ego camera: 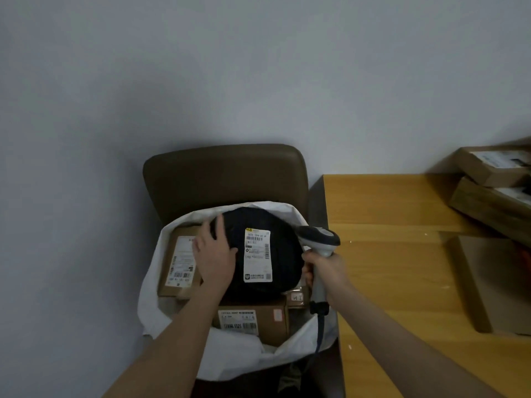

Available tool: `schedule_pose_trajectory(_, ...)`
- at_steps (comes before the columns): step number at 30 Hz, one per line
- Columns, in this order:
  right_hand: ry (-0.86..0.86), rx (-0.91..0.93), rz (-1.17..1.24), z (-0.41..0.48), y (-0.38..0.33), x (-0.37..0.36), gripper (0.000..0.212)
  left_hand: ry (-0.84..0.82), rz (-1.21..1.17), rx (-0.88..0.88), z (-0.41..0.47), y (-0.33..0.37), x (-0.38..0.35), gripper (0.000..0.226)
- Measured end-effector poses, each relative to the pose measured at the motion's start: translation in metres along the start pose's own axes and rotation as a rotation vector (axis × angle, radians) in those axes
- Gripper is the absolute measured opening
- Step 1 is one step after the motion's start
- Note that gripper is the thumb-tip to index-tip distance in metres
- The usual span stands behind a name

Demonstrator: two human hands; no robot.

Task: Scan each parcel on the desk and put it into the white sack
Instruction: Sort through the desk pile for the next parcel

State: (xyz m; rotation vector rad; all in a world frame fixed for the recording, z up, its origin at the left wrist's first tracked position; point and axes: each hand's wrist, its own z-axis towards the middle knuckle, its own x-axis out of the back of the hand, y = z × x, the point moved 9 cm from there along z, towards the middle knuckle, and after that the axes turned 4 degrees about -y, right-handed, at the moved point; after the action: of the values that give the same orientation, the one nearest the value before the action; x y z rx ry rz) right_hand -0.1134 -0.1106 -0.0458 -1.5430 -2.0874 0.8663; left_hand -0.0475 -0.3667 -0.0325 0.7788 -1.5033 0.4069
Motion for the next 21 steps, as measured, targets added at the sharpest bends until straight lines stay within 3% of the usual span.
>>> schedule_pose_trajectory(1, 0.006, -0.004, 0.002, 0.001, 0.002, 0.000, 0.005, -0.026, 0.106, -0.129, -0.005, 0.016, -0.008, 0.088)
schedule_pose_trajectory(3, 0.004, -0.015, 0.015, 0.003, 0.005, -0.002, 0.005, -0.231, 0.222, -0.264, -0.014, 0.033, -0.042, 0.089)
schedule_pose_trajectory(5, 0.014, -0.025, 0.030, 0.008, 0.010, -0.001, 0.005, -0.467, 0.327, -0.268, -0.021, 0.030, -0.081, 0.092)
schedule_pose_trajectory(7, 0.033, -0.030, 0.040, 0.012, 0.015, 0.006, 0.004, -0.559, 0.372, -0.242, -0.020, 0.022, -0.099, 0.092)
schedule_pose_trajectory(13, 0.134, -0.013, 0.038, 0.005, 0.012, 0.044, 0.015, -0.579, 0.429, -0.169, 0.001, 0.039, -0.088, 0.090)
schedule_pose_trajectory(17, 0.147, 0.041, 0.036, -0.013, -0.012, 0.068, 0.020, -0.432, 0.388, -0.250, -0.001, 0.096, -0.062, 0.072)
schedule_pose_trajectory(21, 0.250, 0.118, 0.113, -0.043, -0.045, 0.121, 0.013, -0.400, 0.248, -0.397, -0.011, 0.186, -0.039, 0.050)
